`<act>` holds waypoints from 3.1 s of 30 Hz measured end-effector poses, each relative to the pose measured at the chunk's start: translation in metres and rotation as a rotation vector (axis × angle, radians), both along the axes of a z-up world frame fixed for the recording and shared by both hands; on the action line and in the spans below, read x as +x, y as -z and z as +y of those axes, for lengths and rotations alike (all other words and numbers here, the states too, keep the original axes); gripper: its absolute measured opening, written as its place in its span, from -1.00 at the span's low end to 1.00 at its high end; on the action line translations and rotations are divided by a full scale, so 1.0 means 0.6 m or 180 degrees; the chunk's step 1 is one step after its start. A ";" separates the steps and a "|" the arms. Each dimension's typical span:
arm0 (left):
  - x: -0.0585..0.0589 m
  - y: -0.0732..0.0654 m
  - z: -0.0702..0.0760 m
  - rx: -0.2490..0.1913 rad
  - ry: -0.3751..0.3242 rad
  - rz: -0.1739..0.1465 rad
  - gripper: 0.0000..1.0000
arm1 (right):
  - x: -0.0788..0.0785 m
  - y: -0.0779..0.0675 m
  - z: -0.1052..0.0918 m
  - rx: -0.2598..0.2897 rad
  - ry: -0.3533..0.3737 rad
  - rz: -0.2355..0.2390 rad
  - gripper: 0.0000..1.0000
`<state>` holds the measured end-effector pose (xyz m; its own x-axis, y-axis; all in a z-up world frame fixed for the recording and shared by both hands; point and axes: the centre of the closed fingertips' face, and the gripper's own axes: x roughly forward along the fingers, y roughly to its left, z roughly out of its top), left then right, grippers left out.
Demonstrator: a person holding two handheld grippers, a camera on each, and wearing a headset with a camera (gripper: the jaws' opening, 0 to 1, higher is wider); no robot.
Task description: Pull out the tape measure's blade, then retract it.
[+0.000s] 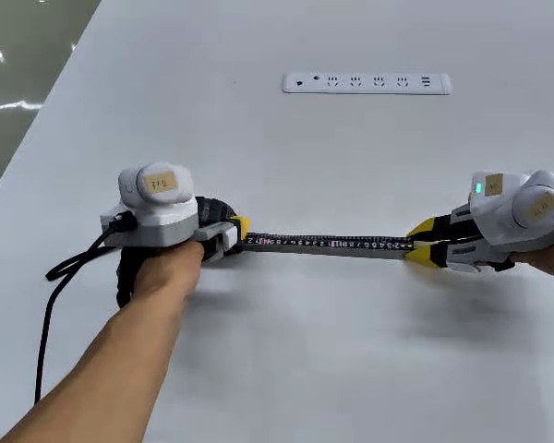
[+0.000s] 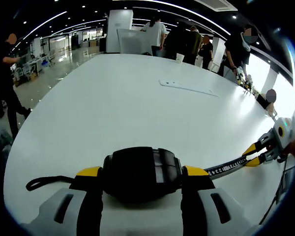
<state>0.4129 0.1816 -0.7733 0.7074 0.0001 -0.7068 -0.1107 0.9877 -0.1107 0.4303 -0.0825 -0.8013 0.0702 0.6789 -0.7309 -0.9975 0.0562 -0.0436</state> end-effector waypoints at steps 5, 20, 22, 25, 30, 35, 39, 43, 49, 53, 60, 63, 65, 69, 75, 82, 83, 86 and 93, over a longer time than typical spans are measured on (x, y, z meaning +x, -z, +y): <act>-0.001 0.001 0.002 0.0028 0.0025 0.0027 0.16 | 0.000 0.000 -0.001 -0.0017 -0.0009 -0.0004 -0.82; -0.002 0.001 0.004 0.0050 0.0069 0.0021 0.10 | 0.000 -0.002 -0.001 -0.0042 -0.0018 -0.0019 -0.82; -0.001 0.001 0.004 0.0047 0.0070 0.0021 0.10 | 0.000 -0.002 -0.001 -0.0047 -0.0020 -0.0020 -0.82; -0.001 0.001 0.004 0.0036 0.0077 0.0025 0.10 | 0.000 -0.002 -0.001 -0.0054 -0.0021 -0.0021 -0.82; -0.001 0.001 0.004 0.0023 0.0076 0.0032 0.10 | 0.000 -0.002 -0.001 -0.0065 -0.0024 -0.0016 -0.82; -0.002 0.001 0.003 0.0012 0.0081 0.0039 0.10 | 0.000 -0.001 -0.001 -0.0079 -0.0032 -0.0013 -0.82; -0.002 0.000 0.003 -0.0003 0.0084 0.0040 0.10 | 0.000 -0.001 -0.001 -0.0086 -0.0039 -0.0009 -0.82; -0.002 0.001 0.003 -0.0012 0.0089 0.0045 0.10 | 0.000 -0.001 0.000 -0.0089 -0.0040 -0.0011 -0.82; -0.004 0.000 0.002 -0.0026 0.0092 0.0050 0.10 | -0.001 -0.002 0.004 -0.0092 -0.0055 -0.0011 -0.82; -0.004 -0.001 0.002 -0.0037 0.0094 0.0054 0.10 | 0.000 -0.002 0.008 -0.0085 -0.0058 -0.0010 -0.82; -0.006 -0.001 0.001 -0.0053 0.0100 0.0056 0.10 | -0.003 -0.003 0.015 -0.0076 -0.0070 -0.0002 -0.82; -0.006 -0.001 0.001 -0.0065 0.0105 0.0061 0.10 | -0.004 -0.004 0.021 -0.0067 -0.0080 0.0002 -0.82; -0.006 -0.001 0.001 -0.0068 0.0106 0.0060 0.11 | -0.004 -0.005 0.024 -0.0060 -0.0084 0.0004 -0.82; -0.006 -0.001 0.001 -0.0071 0.0102 0.0060 0.11 | -0.005 -0.004 0.029 -0.0056 -0.0095 0.0005 -0.82; -0.005 -0.001 0.002 -0.0077 0.0113 0.0063 0.11 | -0.005 -0.004 0.034 -0.0050 -0.0101 0.0003 -0.82; -0.005 0.000 0.002 -0.0091 0.0113 0.0063 0.11 | -0.005 -0.004 0.043 -0.0035 -0.0109 0.0009 -0.82; -0.005 0.000 0.002 -0.0094 0.0114 0.0064 0.11 | -0.005 -0.004 0.045 -0.0029 -0.0109 0.0015 -0.82; -0.005 0.000 0.002 -0.0098 0.0115 0.0062 0.11 | -0.005 -0.004 0.050 -0.0021 -0.0115 0.0021 -0.82; -0.004 0.000 0.002 -0.0105 0.0127 0.0068 0.12 | -0.006 -0.004 0.060 -0.0010 -0.0126 0.0028 -0.82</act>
